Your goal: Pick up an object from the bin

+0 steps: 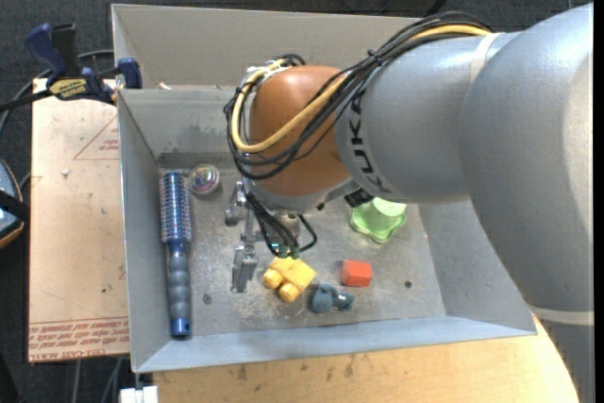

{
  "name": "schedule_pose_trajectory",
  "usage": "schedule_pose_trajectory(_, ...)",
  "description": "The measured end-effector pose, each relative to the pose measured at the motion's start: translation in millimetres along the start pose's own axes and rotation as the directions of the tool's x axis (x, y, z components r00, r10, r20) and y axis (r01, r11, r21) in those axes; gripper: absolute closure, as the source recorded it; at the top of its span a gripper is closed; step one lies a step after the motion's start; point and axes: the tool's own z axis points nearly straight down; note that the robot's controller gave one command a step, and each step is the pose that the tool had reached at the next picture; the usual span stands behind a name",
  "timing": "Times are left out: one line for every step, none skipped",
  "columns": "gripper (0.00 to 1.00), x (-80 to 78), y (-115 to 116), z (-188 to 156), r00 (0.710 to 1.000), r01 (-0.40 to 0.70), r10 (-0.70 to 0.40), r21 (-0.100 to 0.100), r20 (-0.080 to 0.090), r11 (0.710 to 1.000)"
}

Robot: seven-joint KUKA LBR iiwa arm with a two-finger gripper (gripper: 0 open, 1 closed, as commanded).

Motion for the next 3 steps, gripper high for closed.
schedule_pose_trajectory(0.0, 7.4, -71.1, 33.7, 0.99, 0.138, -0.138, 0.003, 0.004, 0.99)
schedule_pose_trajectory(1.0, 6.7, -66.8, 31.7, 0.99, 0.141, -0.141, -0.001, 0.009, 0.99)
schedule_pose_trajectory(0.0, 6.8, -67.2, 32.0, 0.99, 0.141, -0.141, -0.001, 0.008, 0.99)
